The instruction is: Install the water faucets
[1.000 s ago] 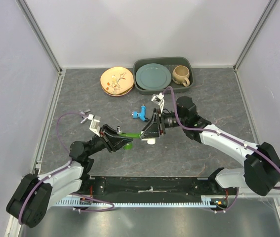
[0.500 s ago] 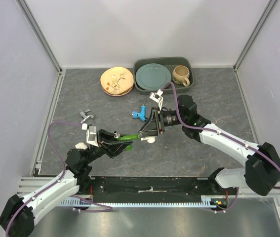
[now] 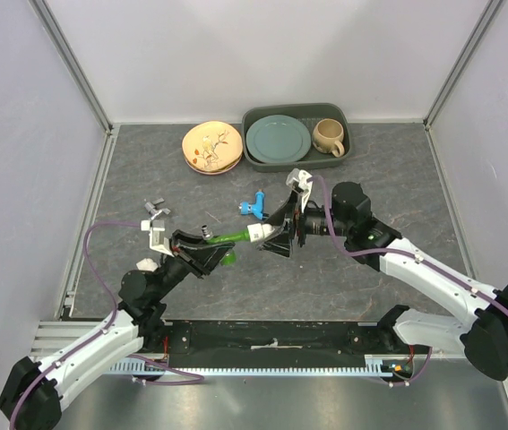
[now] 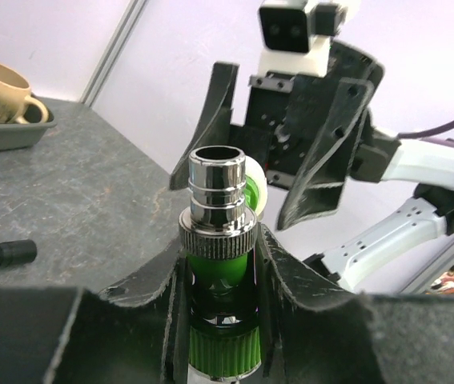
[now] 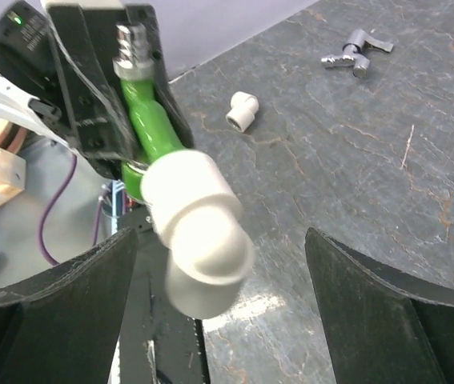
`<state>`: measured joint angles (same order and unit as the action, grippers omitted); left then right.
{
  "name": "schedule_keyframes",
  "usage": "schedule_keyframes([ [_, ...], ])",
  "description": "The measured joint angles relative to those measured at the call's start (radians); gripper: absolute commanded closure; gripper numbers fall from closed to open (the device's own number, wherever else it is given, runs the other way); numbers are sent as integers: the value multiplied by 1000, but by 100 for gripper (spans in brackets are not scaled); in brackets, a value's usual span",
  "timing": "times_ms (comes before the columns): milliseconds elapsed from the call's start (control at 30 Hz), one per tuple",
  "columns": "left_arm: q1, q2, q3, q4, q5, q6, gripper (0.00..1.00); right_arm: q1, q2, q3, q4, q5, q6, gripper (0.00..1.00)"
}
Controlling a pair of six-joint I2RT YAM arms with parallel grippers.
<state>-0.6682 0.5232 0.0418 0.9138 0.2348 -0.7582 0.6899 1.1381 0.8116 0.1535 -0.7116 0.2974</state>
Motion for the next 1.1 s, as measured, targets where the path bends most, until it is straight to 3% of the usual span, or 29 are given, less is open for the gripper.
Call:
schedule_keyframes([
  [333,0,-2,14,1,11,-90,98,0,2,-80,102,-56,-24,11],
  [533,0,44,19,3,39,-98,98,0,3,-80,194,-117,9,19],
  [633,0,66,23,8,56,-98,98,0,12,-80,228,-141,33,33],
  [700,0,72,26,9,63,-98,98,0,22,-80,243,-152,48,54],
  [733,0,72,26,10,68,-98,98,0,28,-80,249,-151,51,69],
  [867,1,70,27,19,81,-98,98,-9,47,-80,261,-167,80,100],
  [1100,3,38,27,32,119,-3,98,-29,83,-85,352,-239,150,100],
])
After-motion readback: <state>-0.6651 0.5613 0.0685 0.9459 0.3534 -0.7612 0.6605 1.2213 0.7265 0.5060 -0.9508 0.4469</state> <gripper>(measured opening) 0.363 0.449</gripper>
